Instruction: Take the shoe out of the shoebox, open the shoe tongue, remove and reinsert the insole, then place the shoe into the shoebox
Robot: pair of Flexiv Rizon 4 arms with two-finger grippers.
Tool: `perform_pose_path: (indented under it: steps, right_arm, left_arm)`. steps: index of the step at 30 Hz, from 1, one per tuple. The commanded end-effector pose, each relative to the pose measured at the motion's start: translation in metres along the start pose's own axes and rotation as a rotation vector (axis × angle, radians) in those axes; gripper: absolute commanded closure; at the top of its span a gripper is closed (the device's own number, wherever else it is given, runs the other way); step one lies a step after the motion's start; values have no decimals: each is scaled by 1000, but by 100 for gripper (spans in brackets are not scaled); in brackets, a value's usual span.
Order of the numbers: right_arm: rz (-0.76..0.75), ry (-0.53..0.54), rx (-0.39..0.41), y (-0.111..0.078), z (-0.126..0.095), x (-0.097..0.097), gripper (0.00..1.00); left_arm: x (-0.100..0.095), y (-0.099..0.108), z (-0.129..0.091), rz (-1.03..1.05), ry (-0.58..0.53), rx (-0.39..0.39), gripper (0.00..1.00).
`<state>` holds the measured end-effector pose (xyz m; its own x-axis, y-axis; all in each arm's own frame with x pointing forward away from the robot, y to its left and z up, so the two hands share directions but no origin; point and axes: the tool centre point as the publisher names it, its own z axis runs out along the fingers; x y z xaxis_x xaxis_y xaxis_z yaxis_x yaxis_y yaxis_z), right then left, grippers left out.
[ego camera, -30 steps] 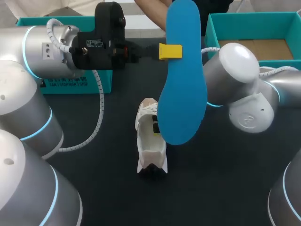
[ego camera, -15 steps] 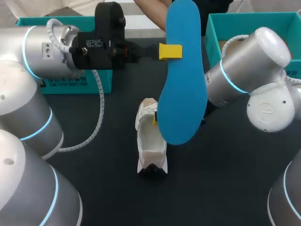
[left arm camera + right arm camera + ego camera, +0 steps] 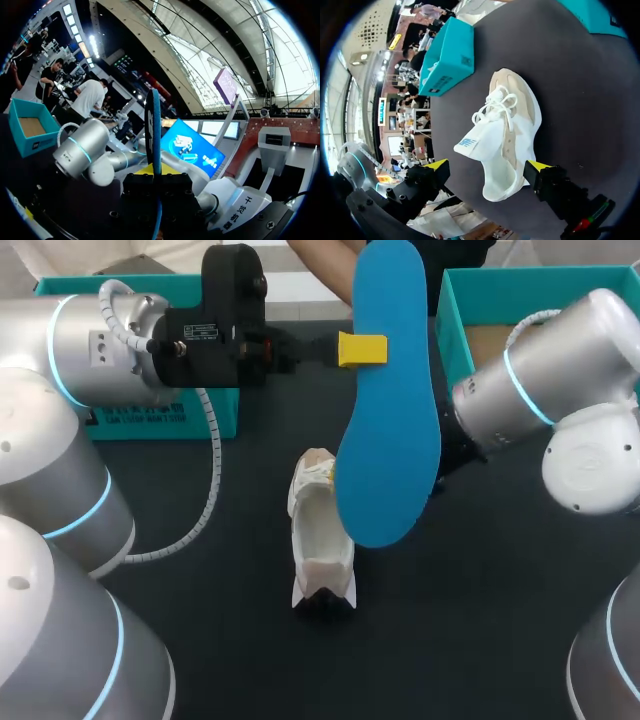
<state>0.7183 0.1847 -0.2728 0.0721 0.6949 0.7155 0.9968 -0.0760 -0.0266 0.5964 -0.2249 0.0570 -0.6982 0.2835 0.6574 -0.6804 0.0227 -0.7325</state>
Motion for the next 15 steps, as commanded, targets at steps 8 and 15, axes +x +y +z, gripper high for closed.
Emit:
perform_pose_path:
  steps: [8, 15]
  right_arm:
    - [118, 531, -9, -3, -59, 31, 0]
    - [93, 642, -27, 1, -84, 64, 0]
  left_arm:
    - [0, 1, 0, 0, -1, 0, 100]
    - [0, 1, 0, 0, -1, 0, 100]
